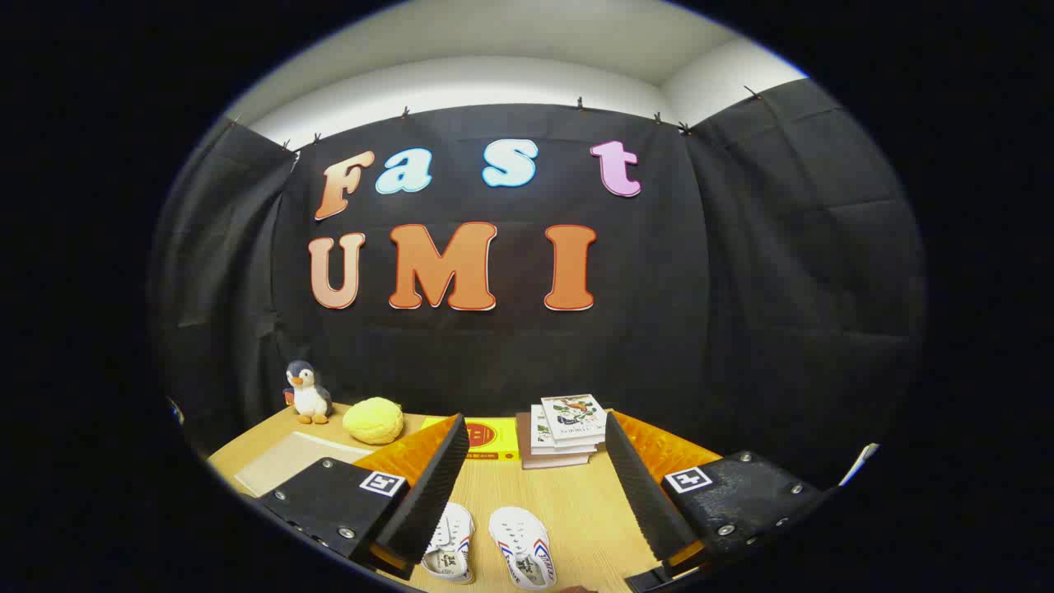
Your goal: Open the storage box then place both shoes into the box .Put the left shoe in first, then the right shoe, with the right side of both shoes facing outward in a uniform manner.
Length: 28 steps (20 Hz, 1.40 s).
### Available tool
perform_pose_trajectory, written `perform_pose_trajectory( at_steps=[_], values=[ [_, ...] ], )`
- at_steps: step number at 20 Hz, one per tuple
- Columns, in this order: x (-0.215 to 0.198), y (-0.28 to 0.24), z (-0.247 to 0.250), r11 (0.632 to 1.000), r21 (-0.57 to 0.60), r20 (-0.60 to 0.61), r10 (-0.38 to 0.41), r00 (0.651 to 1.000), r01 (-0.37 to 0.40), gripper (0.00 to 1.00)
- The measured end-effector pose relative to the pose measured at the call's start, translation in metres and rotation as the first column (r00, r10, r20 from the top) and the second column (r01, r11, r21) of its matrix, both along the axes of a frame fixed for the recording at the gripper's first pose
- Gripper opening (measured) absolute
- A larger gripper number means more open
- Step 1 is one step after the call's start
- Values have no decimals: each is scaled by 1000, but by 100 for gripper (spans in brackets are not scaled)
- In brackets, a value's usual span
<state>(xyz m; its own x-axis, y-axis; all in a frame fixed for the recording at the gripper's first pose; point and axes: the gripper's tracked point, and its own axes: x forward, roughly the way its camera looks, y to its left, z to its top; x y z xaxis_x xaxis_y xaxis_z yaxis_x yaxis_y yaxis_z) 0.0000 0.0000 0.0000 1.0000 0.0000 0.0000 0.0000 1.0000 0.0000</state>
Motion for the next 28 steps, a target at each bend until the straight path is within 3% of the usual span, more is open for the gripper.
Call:
perform_pose_trajectory(
  at_steps=[8, 23, 28],
  values=[
    [17, 28, -6, 998, 17, -30, 64, 998, -64, 99],
    [-7, 3, -23, 1000, 1, -60, 0, 998, 0, 99],
    [-8, 14, -40, 995, 69, -105, 76, 992, -69, 99]
  ],
)
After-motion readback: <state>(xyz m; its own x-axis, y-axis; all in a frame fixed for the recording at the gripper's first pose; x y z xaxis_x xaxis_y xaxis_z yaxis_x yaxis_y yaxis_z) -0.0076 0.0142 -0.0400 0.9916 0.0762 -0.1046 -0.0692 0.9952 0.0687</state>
